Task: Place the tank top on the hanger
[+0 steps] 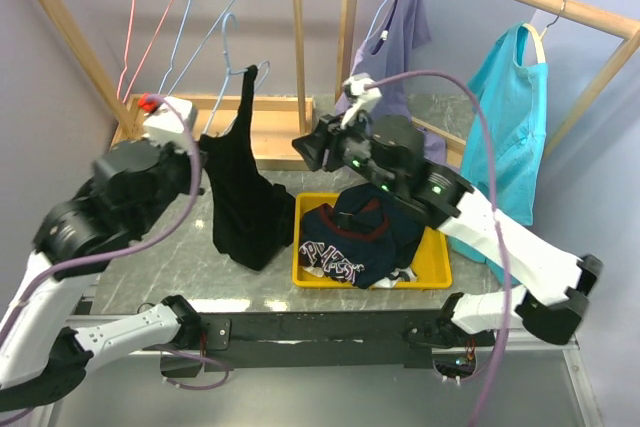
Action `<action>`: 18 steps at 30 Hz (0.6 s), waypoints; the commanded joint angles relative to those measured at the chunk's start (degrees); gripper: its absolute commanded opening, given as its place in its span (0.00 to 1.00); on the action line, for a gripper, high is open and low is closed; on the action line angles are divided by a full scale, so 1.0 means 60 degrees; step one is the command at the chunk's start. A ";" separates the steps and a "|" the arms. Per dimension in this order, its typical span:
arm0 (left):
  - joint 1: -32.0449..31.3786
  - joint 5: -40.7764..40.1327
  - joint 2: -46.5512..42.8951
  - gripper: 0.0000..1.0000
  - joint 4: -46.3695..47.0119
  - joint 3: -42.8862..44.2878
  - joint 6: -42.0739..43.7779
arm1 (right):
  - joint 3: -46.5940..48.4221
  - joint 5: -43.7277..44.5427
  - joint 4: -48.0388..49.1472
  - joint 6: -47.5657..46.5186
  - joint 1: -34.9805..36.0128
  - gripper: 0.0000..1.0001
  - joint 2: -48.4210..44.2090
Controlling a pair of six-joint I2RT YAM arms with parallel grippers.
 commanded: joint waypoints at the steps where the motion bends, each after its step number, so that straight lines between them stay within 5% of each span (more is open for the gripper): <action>1: 0.0139 -0.0377 0.0399 0.01 0.1715 -0.0197 -0.0073 | -0.0262 0.0314 0.0082 -0.0003 0.0311 0.56 -0.0789; 18: 0.2775 0.1863 0.2566 0.01 0.3959 0.1809 0.0484 | -0.1435 0.1018 -0.0548 -0.0004 0.0385 0.56 -0.2665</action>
